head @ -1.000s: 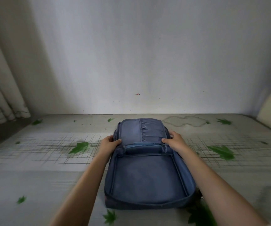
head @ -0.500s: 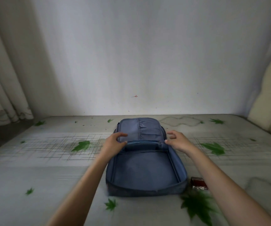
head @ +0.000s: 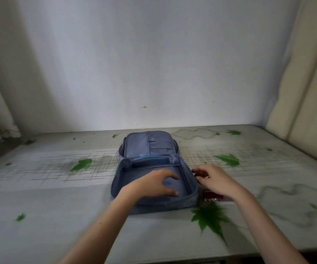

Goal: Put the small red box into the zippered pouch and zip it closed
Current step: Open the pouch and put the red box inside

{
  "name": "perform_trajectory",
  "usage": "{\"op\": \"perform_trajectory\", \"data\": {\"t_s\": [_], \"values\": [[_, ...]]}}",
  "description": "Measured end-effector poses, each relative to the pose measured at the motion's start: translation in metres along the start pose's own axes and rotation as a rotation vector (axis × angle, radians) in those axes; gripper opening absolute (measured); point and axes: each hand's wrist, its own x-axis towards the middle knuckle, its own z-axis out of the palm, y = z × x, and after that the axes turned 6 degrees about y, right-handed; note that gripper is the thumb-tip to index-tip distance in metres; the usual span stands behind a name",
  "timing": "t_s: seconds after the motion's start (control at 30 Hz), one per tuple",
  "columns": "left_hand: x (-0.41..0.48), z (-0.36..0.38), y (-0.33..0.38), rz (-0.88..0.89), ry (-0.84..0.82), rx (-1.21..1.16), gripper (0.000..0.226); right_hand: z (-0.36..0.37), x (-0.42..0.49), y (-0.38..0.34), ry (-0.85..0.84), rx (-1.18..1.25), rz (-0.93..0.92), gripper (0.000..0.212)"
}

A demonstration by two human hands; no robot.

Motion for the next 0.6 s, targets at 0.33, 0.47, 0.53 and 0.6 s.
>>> {"op": "perform_trajectory", "data": {"t_s": [0.33,0.47,0.53,0.6], "values": [[0.005,0.024,0.017,0.090,-0.097,-0.016,0.051,-0.013,-0.035,0.017,-0.103,-0.307,-0.013,0.041],[0.005,0.027,0.014,0.073,-0.108,-0.039,0.051,-0.008,-0.036,0.025,-0.088,-0.256,-0.037,0.035],[0.005,0.028,0.013,0.071,-0.112,-0.036,0.052,-0.006,-0.036,0.027,-0.067,-0.227,-0.044,0.034],[0.004,0.029,0.012,0.064,-0.111,-0.032,0.054,-0.005,-0.035,0.027,-0.048,-0.201,-0.057,0.032]]}}
